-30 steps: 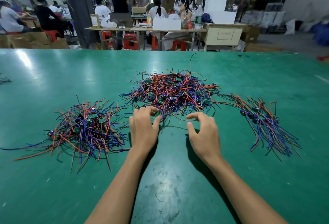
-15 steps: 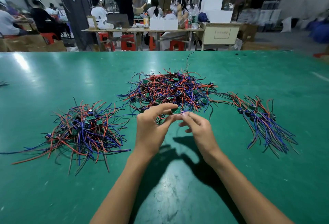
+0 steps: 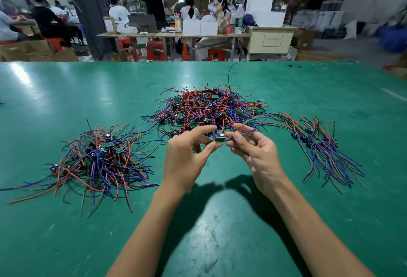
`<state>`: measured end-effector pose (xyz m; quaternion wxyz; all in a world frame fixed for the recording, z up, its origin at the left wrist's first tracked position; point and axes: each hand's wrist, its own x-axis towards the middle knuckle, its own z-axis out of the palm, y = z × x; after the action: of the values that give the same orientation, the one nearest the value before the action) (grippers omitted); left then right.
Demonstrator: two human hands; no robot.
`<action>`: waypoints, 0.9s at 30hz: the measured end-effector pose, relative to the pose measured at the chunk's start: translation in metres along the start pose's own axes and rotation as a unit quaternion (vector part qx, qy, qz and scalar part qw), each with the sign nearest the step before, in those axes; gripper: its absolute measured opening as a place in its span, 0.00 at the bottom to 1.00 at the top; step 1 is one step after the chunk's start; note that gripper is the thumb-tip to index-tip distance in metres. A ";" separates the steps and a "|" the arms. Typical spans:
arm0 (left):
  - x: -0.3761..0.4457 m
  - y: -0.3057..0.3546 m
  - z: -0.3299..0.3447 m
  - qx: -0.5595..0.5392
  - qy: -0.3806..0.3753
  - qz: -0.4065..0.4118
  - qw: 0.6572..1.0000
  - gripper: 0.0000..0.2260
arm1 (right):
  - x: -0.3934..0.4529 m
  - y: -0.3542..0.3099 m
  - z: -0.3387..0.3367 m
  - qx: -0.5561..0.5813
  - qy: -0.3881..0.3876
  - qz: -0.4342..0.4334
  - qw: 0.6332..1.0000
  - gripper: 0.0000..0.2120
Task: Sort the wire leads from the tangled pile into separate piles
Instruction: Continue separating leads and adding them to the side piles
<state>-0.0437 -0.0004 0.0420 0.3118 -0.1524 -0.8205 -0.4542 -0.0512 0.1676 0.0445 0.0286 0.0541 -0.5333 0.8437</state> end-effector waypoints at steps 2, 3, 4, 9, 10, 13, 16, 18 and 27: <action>0.000 -0.001 0.000 -0.008 -0.030 -0.017 0.999 0.16 | 0.001 0.001 -0.002 0.022 0.022 -0.003 1.000 0.10; 0.000 -0.002 0.000 -0.012 -0.046 -0.024 0.999 0.16 | 0.002 0.001 -0.004 0.034 0.034 0.001 0.999 0.08; 0.000 -0.003 0.000 -0.014 -0.057 -0.030 0.998 0.17 | 0.002 0.000 -0.005 0.044 0.046 0.007 0.998 0.06; -0.003 -0.001 0.003 -0.028 -0.102 -0.069 0.992 0.17 | 0.005 0.000 -0.012 0.049 0.030 0.045 0.997 0.07; -0.003 -0.001 0.004 -0.024 -0.117 -0.079 0.990 0.18 | 0.004 0.001 -0.012 0.045 0.008 0.055 0.997 0.09; -0.002 -0.001 0.003 -0.028 -0.149 -0.081 0.985 0.13 | 0.003 0.006 -0.010 0.035 -0.043 0.061 0.997 0.14; 0.002 0.001 -0.007 -0.061 -0.115 -0.063 0.989 0.06 | 0.003 0.007 -0.008 -0.009 -0.054 0.040 0.998 0.15; 0.012 -0.002 -0.022 -0.057 -0.032 -0.087 0.994 0.05 | 0.004 0.008 -0.008 -0.102 -0.046 0.030 0.993 0.16; -0.002 -0.070 -0.107 0.321 0.319 -0.391 0.801 0.17 | 0.013 0.053 -0.004 -0.454 0.013 -0.056 0.889 0.05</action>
<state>-0.0401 -0.1281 0.0371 0.3827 0.4440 -0.7636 -0.2708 -0.0696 0.1485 -0.0036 0.1038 0.0540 -0.8536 0.5077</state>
